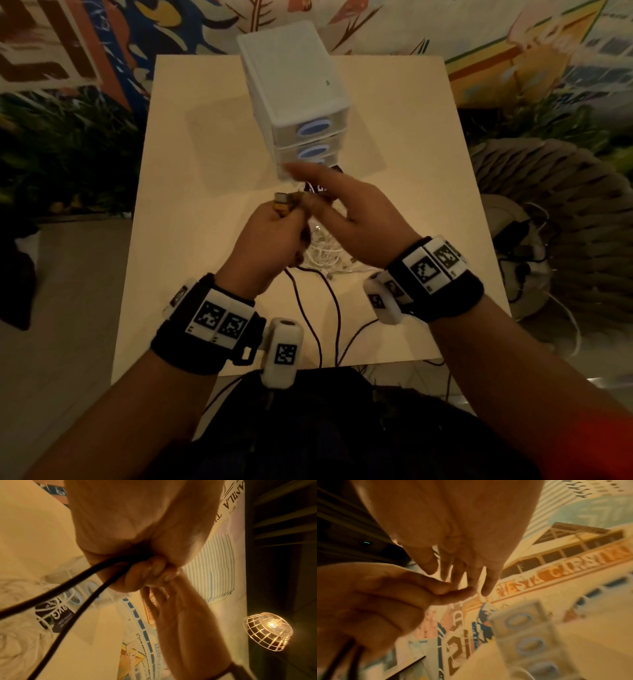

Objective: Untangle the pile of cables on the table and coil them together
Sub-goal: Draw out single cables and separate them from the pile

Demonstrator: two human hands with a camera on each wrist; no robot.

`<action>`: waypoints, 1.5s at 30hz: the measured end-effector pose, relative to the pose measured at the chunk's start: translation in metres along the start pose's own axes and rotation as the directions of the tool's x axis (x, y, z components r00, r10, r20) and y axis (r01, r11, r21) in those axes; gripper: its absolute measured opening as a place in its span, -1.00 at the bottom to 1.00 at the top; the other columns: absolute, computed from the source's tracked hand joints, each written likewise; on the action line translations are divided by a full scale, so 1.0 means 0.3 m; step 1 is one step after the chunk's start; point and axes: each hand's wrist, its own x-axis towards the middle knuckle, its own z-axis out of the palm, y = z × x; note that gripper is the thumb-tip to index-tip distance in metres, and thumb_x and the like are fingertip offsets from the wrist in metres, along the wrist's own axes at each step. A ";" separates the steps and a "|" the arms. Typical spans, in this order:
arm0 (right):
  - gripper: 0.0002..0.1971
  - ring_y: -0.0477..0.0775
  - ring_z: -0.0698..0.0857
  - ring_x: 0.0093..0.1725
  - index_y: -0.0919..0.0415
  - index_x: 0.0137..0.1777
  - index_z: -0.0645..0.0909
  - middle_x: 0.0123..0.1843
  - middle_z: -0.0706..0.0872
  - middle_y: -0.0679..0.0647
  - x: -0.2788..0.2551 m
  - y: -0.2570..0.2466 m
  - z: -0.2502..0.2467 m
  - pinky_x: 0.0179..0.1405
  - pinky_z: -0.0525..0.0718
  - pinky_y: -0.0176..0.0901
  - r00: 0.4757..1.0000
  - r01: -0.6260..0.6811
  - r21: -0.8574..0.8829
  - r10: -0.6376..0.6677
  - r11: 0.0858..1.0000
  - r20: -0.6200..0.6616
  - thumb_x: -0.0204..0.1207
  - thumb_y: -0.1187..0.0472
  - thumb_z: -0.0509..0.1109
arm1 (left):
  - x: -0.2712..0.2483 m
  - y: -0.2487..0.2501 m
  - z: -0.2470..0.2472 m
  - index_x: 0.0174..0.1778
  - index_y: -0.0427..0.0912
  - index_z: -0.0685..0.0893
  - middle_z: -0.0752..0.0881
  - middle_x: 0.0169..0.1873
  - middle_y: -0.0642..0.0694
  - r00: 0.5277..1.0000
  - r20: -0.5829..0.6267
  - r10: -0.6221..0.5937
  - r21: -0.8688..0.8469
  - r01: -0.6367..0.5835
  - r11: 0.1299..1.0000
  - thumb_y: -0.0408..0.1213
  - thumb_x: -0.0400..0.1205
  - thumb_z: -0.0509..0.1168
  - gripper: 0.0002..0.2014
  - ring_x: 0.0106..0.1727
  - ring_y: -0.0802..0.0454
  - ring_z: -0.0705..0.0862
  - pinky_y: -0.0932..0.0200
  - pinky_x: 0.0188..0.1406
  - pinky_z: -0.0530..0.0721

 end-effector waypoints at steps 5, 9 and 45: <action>-0.79 0.10 0.74 0.07 -0.01 0.06 0.67 0.06 0.79 0.01 -0.096 0.299 0.122 0.03 0.69 -0.02 0.830 -0.474 -0.404 0.550 0.782 0.090 0.61 -0.11 0.37 | 0.034 -0.061 -0.089 -0.01 -0.22 0.78 0.45 -0.61 -0.02 0.991 -0.073 -0.111 0.047 0.114 0.992 0.00 0.85 0.11 -0.56 -0.62 0.08 0.32 0.24 -0.62 0.36; -0.63 0.12 0.71 0.19 -0.10 0.11 0.65 0.17 0.76 -0.03 -0.181 0.421 0.253 0.11 0.68 -0.01 0.652 -0.499 -0.550 0.708 0.670 0.270 0.49 -0.33 0.40 | 0.066 -0.122 -0.131 -0.04 -0.21 0.74 0.28 -0.61 0.10 0.978 -0.090 -0.188 0.073 0.195 0.978 -0.01 0.85 0.15 -0.61 -0.58 0.12 0.15 0.21 -0.55 0.15; -0.52 0.08 0.69 0.04 -0.04 0.23 0.56 0.13 0.67 0.00 -0.100 0.465 0.331 -0.02 0.71 0.00 0.872 -0.385 -0.436 0.476 0.813 0.118 0.43 -0.28 0.50 | 0.174 -0.522 -0.074 0.02 0.00 0.90 0.86 -0.18 -0.26 0.888 -0.157 -0.432 0.272 0.460 0.845 0.10 0.61 0.49 -0.73 -0.49 0.04 0.51 0.21 -0.57 0.46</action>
